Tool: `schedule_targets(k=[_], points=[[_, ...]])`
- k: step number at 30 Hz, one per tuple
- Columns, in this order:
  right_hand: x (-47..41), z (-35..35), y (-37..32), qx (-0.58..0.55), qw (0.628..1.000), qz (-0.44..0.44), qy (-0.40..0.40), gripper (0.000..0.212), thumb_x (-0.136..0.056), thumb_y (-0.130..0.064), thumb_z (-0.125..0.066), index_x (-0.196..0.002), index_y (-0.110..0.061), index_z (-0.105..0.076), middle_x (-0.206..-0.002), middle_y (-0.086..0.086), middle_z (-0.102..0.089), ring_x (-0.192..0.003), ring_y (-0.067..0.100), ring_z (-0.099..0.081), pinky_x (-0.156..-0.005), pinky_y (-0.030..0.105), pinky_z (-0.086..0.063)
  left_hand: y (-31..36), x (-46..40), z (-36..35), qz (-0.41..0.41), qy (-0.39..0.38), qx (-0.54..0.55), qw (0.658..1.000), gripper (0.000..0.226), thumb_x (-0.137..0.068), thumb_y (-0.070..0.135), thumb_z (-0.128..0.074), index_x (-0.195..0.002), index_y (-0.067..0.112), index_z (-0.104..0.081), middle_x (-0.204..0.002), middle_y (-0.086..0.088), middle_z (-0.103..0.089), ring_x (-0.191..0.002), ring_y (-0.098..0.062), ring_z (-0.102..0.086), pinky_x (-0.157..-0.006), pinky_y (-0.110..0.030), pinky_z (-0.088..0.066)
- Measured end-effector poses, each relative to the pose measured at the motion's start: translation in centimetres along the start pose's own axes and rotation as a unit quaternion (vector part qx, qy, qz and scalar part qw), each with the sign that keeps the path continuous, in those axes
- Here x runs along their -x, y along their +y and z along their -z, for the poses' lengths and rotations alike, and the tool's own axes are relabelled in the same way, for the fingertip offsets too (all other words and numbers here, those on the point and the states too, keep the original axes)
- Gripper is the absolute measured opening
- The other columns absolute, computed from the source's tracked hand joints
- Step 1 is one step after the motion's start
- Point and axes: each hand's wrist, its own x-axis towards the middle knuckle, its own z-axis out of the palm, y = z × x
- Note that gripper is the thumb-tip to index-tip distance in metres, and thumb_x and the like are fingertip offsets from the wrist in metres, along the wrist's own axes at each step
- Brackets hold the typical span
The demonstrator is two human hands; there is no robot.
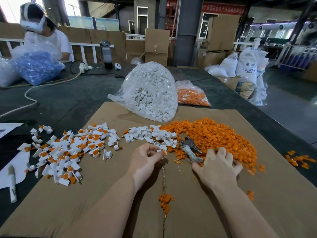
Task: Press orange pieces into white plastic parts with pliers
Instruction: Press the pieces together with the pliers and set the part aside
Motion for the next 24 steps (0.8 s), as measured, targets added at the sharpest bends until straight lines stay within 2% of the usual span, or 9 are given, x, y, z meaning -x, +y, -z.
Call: schedule_targets(k=[3,5,10,12,14,17,20,24], points=[[0.2,0.4,0.0,-0.005,0.999,0.028,0.034,0.042,-0.09,-0.055,-0.041,-0.109,-0.018,-0.047,-0.119,0.003,-0.049,-0.113,0.023,-0.044,-0.091,0.038,-0.037,0.2,-0.2,0.1,0.029,0.003,0.041,0.999,0.008,-0.085,0.021,-0.067,-0.09,0.018,-0.063,-0.075,-0.005,-0.07,-0.063,-0.009,-0.065,-0.058,-0.02,-0.047],[0.3,1.0,-0.3,-0.063,0.996,0.055,0.025,0.039,-0.091,-0.055,-0.039,-0.099,-0.017,-0.046,-0.11,0.003,-0.054,-0.106,0.024,-0.049,-0.079,0.034,-0.039,0.2,-0.4,-0.1,0.049,0.006,0.083,0.995,0.009,-0.085,0.016,-0.067,-0.091,0.011,-0.063,-0.067,-0.004,-0.067,-0.055,-0.007,-0.063,-0.051,-0.019,-0.047],[0.4,2.6,-1.7,-0.239,0.954,0.125,-0.128,0.04,-0.092,-0.049,-0.041,-0.088,-0.013,-0.057,-0.083,0.003,-0.056,-0.079,0.022,-0.056,-0.063,0.03,-0.035,0.4,-0.5,-0.3,0.074,0.022,0.202,0.976,0.005,-0.086,0.002,-0.063,-0.085,0.004,-0.059,-0.052,-0.002,-0.06,-0.042,-0.008,-0.058,-0.043,-0.019,-0.046],[0.7,3.2,-2.1,-0.277,0.933,0.142,-0.183,0.042,-0.093,-0.044,-0.045,-0.076,-0.008,-0.056,-0.065,0.001,-0.047,-0.059,0.016,-0.047,-0.056,0.029,-0.03,0.3,-0.7,-0.1,0.075,0.029,0.207,0.975,0.005,-0.085,0.001,-0.063,-0.084,0.004,-0.059,-0.053,-0.003,-0.06,-0.043,-0.009,-0.057,-0.043,-0.018,-0.046],[0.8,3.6,-2.3,-0.291,0.92,0.151,-0.217,0.039,-0.093,-0.041,-0.047,-0.067,-0.011,-0.046,-0.057,0.001,-0.036,-0.047,0.014,-0.033,-0.052,0.03,-0.023,0.3,-0.8,0.0,0.079,0.034,0.199,0.976,0.004,-0.085,0.002,-0.063,-0.084,0.004,-0.059,-0.055,-0.004,-0.06,-0.045,-0.009,-0.056,-0.047,-0.021,-0.047],[0.8,3.8,-2.3,-0.311,0.902,0.149,-0.259,0.038,-0.093,-0.037,-0.048,-0.064,-0.014,-0.039,-0.051,-0.002,-0.03,-0.042,0.013,-0.027,-0.049,0.03,-0.02,0.3,-0.9,0.0,0.083,0.042,0.198,0.976,0.006,-0.086,0.001,-0.062,-0.081,0.005,-0.059,-0.052,-0.002,-0.059,-0.042,-0.005,-0.054,-0.042,-0.017,-0.045],[0.6,4.1,-2.3,-0.327,0.886,0.132,-0.302,0.037,-0.093,-0.036,-0.047,-0.063,-0.015,-0.043,-0.04,-0.009,-0.036,-0.036,0.009,-0.033,-0.041,0.022,-0.026,0.4,-1.0,-0.2,0.09,0.054,0.191,0.976,0.006,-0.086,0.001,-0.062,-0.081,0.004,-0.059,-0.054,-0.005,-0.058,-0.039,-0.003,-0.053,-0.039,-0.014,-0.042],[0.5,4.3,-2.4,-0.312,0.881,0.145,-0.324,0.033,-0.094,-0.036,-0.044,-0.068,-0.015,-0.046,-0.038,-0.012,-0.04,-0.037,0.008,-0.038,-0.043,0.021,-0.032,0.5,-1.1,0.0,0.099,0.054,0.197,0.974,0.004,-0.088,0.002,-0.06,-0.084,0.003,-0.059,-0.056,-0.005,-0.057,-0.039,-0.003,-0.052,-0.04,-0.014,-0.043]])
